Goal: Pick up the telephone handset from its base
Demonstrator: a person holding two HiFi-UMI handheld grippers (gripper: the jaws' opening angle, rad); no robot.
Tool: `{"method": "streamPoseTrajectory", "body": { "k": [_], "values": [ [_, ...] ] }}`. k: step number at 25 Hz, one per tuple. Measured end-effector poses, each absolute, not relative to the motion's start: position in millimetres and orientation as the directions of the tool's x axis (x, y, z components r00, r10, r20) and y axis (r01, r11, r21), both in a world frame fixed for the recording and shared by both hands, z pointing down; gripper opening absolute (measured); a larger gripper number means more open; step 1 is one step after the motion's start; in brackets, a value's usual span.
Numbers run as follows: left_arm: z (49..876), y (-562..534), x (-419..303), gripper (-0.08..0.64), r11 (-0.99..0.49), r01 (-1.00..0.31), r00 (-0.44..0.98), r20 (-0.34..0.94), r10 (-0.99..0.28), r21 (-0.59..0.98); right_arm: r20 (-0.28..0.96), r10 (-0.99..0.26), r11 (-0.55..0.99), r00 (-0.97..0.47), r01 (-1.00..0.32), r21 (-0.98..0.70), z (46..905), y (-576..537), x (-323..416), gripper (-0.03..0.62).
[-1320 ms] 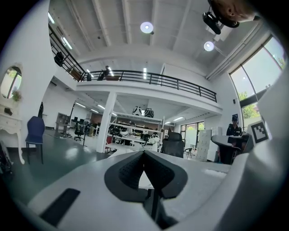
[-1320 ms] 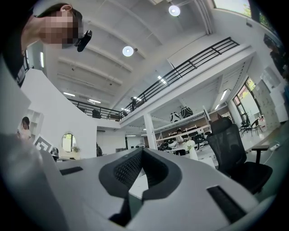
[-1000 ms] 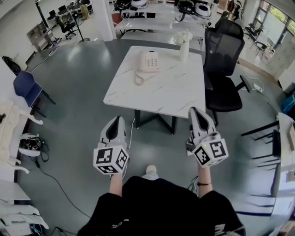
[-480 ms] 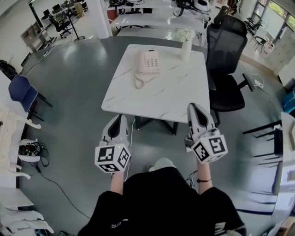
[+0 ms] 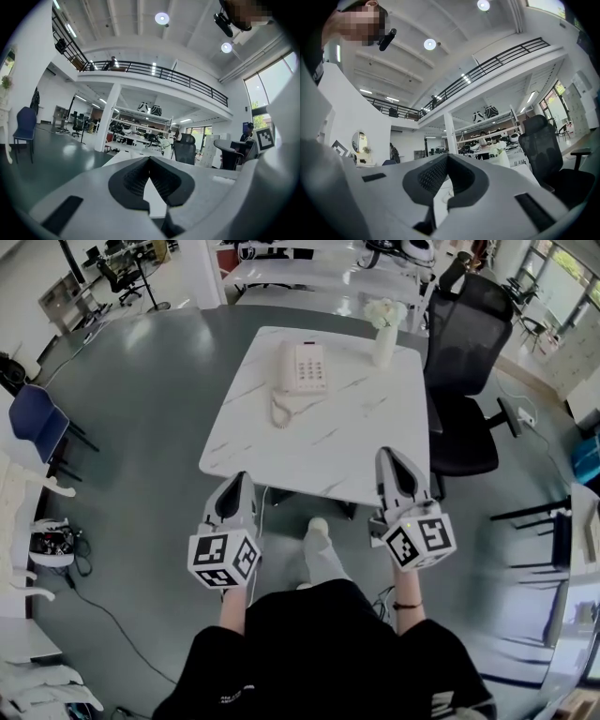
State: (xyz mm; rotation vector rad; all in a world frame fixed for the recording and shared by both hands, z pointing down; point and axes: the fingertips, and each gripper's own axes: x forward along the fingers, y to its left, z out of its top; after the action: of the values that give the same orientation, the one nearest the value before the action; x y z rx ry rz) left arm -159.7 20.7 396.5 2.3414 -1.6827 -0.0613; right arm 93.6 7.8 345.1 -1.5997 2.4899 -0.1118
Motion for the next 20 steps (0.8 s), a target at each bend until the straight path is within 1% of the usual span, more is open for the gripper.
{"method": "streamPoseTrajectory", "body": {
  "k": [11,20],
  "values": [
    [399,-74,-156,-0.002,-0.277,-0.932,0.316,0.149,-0.937,0.235,-0.117,-0.886,0.462,-0.448,-0.867,-0.185,345,-100,87,-0.009],
    [405,-150,-145,-0.002,-0.261,-0.933,0.31,0.184,-0.933,0.249,-0.11,-0.883,0.47,-0.457,-0.859,-0.204,350,-180,101,-0.009]
  ]
}}
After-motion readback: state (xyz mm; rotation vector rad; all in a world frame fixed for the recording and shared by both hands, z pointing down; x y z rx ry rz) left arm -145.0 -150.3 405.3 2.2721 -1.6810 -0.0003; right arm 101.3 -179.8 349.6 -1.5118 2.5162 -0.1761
